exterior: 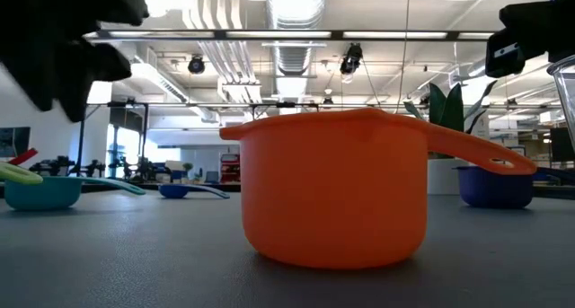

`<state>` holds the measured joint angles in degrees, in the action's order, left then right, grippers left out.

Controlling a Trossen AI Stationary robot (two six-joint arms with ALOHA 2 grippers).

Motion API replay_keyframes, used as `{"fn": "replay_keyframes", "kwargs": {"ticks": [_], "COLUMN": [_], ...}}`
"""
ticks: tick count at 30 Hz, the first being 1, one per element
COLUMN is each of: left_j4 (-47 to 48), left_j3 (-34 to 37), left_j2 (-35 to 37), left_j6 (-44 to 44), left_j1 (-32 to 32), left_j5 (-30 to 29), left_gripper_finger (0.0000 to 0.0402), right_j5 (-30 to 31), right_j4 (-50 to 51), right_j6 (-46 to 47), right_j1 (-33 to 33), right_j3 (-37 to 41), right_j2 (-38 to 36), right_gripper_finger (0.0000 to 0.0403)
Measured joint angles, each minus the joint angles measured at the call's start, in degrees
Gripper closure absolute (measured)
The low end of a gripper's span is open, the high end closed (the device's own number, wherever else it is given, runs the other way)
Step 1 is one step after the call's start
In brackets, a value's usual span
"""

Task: Nest measuring cups in basket
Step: Stack the green measuring cup on top of the orange measuring cup

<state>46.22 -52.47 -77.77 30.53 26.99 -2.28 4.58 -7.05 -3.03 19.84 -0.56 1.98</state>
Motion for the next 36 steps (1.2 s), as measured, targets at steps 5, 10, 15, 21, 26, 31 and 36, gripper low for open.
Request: {"fn": "replay_keyframes", "kwargs": {"ticks": [5,10,15,21,26,31,36], "left_j4": [1.1,3.3,4.4,4.4,4.4,4.3,2.7], "left_j3": [0.0,0.0,0.0,0.0,0.1,0.8,1.7], "left_j2": [-2.7,-2.7,-0.9,-0.5,-0.5,-0.5,-0.5], "left_j6": [5.2,9.8,14.5,17.9,18.5,18.5,19.0], "left_j1": [3.0,6.1,9.4,12.4,12.8,12.7,12.7], "left_j5": [2.8,3.3,3.2,1.3,1.0,0.7,0.7], "left_gripper_finger": [0.0232,0.0216,0.0214,0.0214,0.0214,0.0214,0.0214], "right_j5": [0.0,0.0,0.0,0.0,0.0,0.0,0.0], "right_j4": [0.0,0.0,0.0,0.0,0.0,0.0,0.0], "right_j6": [0.0,0.0,0.0,0.0,0.0,0.0,0.0], "right_j1": [0.0,0.0,0.0,0.0,0.0,0.0,0.0], "right_j3": [0.0,0.0,0.0,0.0,0.0,0.0,0.0], "right_j2": [0.0,0.0,0.0,0.0,0.0,0.0,0.0], "right_gripper_finger": [0.0394,0.0394,0.0394,0.0394,0.0394,0.0394,0.0394]}}
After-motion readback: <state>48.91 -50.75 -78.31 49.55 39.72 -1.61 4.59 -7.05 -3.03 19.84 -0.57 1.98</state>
